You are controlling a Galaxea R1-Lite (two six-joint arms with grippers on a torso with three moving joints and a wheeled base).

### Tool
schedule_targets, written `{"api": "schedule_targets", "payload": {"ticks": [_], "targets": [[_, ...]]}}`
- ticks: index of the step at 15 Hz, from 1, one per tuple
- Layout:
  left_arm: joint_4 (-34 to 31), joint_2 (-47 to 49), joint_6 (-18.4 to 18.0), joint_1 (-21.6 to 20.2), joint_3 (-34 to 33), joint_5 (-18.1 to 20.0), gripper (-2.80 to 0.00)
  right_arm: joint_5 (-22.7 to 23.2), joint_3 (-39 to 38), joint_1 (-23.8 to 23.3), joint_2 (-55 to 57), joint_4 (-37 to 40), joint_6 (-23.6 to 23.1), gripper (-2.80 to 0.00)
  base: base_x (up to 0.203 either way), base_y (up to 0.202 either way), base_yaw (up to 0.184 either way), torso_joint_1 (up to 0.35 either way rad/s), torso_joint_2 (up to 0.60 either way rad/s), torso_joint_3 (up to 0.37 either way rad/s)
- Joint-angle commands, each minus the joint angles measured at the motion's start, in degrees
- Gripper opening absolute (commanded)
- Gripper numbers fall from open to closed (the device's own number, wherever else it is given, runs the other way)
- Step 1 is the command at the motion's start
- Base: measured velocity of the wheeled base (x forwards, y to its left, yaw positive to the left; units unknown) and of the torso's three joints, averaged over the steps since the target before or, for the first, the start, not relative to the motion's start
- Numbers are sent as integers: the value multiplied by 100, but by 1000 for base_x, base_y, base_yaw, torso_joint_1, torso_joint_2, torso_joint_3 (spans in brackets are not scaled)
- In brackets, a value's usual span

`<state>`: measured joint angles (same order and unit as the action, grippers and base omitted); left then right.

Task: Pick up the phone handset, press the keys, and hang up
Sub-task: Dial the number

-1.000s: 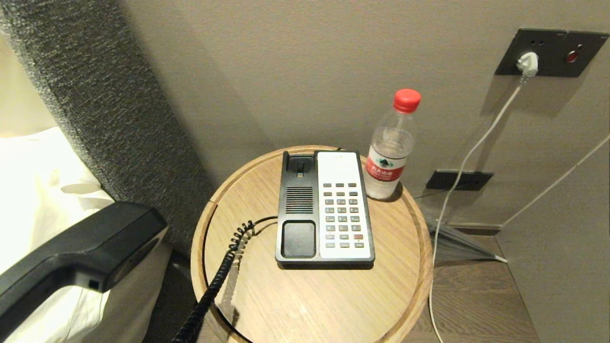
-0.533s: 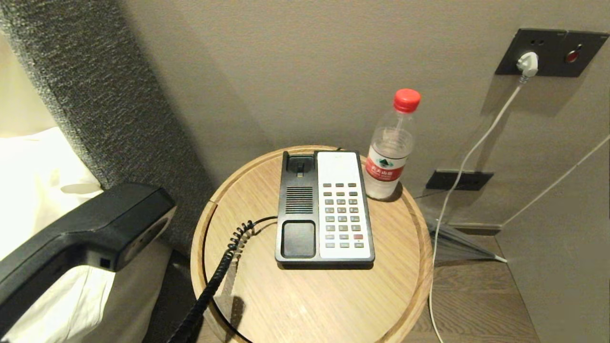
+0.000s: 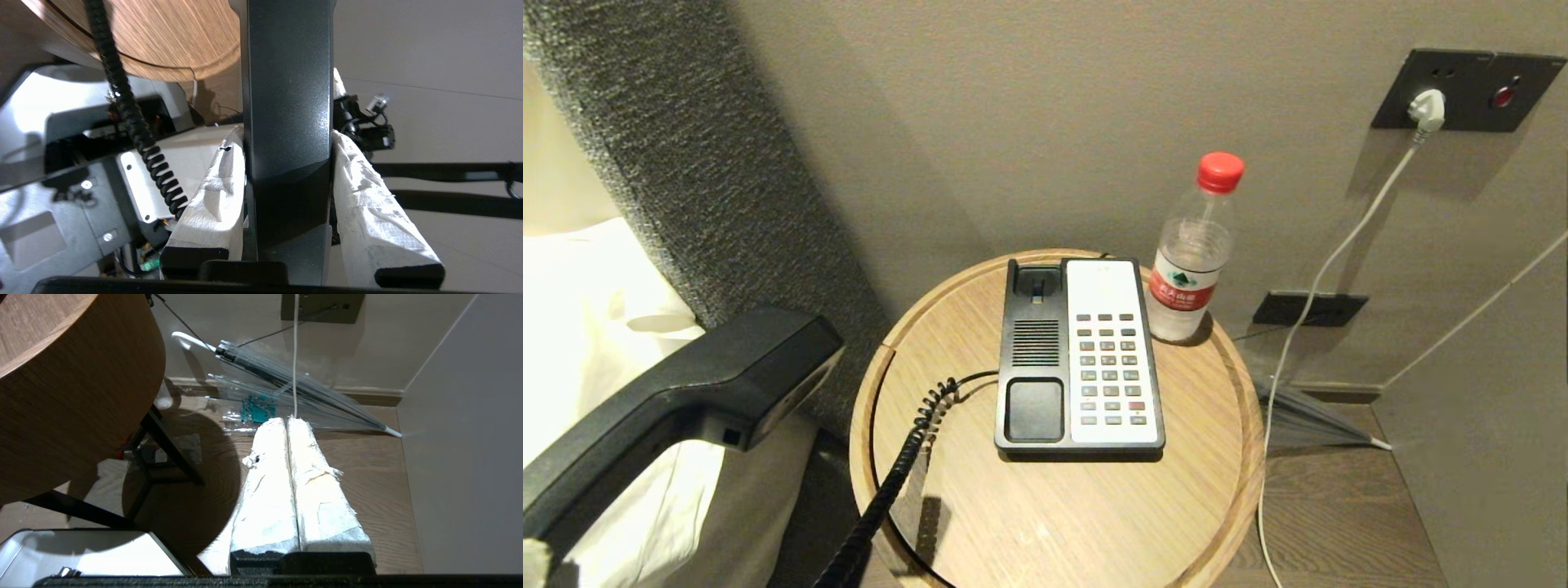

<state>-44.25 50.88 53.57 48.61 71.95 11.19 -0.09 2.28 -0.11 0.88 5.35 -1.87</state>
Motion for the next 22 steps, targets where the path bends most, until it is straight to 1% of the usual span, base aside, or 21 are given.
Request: {"api": "schedule_targets", "payload": {"ticks": [1,4,5,6,8,9,10,12,13,14,15,16,17,19,20,22], "targets": [[-22,62,4,-88,29,15,-280,0,-8,2,9,-25,-7,-280,0,0,0,0,0,0],[-22,62,-4,-106,35,23,-280,16,131,-6,0,33,88,-280,0,0,0,0,0,0],[-22,58,-9,-106,56,23,-280,117,474,-4,0,166,214,-280,0,0,0,0,0,0],[-22,63,-13,-106,73,23,-280,298,961,-2,0,477,316,-280,0,0,0,0,0,0],[-11,105,-37,-106,66,23,-280,701,2341,0,4,1704,517,-280,0,0,0,0,0,0],[41,125,-40,-106,62,23,-280,945,3106,0,27,2419,701,-280,0,0,0,0,0,0],[65,141,-31,-106,47,32,-280,1162,3731,-1,147,2918,892,-280,0,0,0,0,0,0],[74,168,-40,-106,82,32,-280,1567,4658,-12,977,3428,1406,-280,0,0,0,0,0,0],[82,201,-46,-106,89,32,-280,1931,5050,-27,1613,3578,1643,-280,0,0,0,0,0,0],[95,211,-48,-106,80,32,-280,2480,5375,-58,2202,3694,1833,-280,0,0,0,0,0,0],[109,234,-48,-106,73,24,-280,3061,5597,-90,2749,3791,1992,-280,0,0,0,0,0,0],[114,249,-50,-106,73,23,-280,3525,5740,-113,3181,3859,2115,-280,0,0,0,0,0,0],[205,313,-77,-113,68,28,-280,3803,5828,-123,3663,3885,2199,-280,0,0,0,0,0,0],[302,397,-117,-115,55,32,-280,4125,5932,-51,4541,3809,2336,-280,0,0,0,0,0,0],[310,448,-124,-115,64,32,-280,4205,5957,149,4929,3693,2434,-280,0,0,0,0,0,0],[320,516,-127,-115,73,30,-280,4219,5982,972,5373,3503,2565,-280,0,0,0,0,0,0]]}}
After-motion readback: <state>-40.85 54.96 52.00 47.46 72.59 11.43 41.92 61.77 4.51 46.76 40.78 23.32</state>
